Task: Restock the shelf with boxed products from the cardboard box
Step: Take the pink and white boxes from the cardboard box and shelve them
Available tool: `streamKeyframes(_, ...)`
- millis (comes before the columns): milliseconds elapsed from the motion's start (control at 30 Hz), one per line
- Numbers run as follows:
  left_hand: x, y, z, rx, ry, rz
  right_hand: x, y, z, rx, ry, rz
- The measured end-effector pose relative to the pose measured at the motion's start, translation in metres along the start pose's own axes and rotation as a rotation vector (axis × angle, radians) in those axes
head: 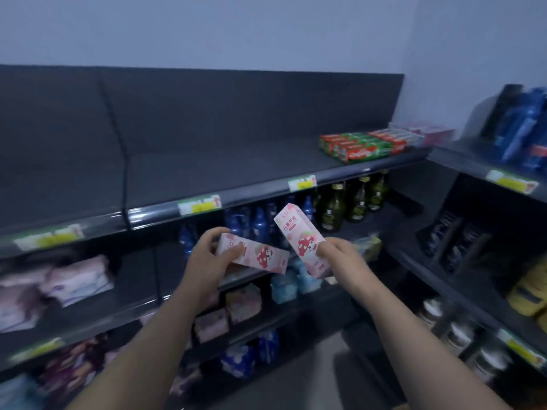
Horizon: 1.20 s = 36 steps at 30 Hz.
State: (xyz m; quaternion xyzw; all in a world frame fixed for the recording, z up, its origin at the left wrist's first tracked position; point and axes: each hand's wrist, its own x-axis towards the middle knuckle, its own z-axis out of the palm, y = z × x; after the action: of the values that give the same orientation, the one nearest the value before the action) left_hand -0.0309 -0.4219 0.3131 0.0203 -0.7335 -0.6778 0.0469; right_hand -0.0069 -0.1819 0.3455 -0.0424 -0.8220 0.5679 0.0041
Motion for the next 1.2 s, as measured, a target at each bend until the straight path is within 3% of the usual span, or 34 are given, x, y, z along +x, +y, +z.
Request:
streamKeyframes(233, -0.01, 0.026, -0.171, -0.079, 0.264, 0.056, 0.017, -0.101, 0.137, 0.028, -0.138, -0.164)
streamKeyframes(567, -0.047, 0.053, -0.4, 0.105, 0.542, 0.126, 0.009, -0.21, 0.342, 0.06, -0.326, -0.309)
streamKeyframes(967, -0.004, 0.059, -0.522, 0.161, 0.627, 0.092, 0.05, -0.259, 0.465, 0.04, -0.462, -0.358)
streamKeyframes(1200, 0.072, 0.067, -0.568, 0.521, 0.576, 0.058, 0.116, -0.297, 0.501, 0.01, -0.505, -0.387)
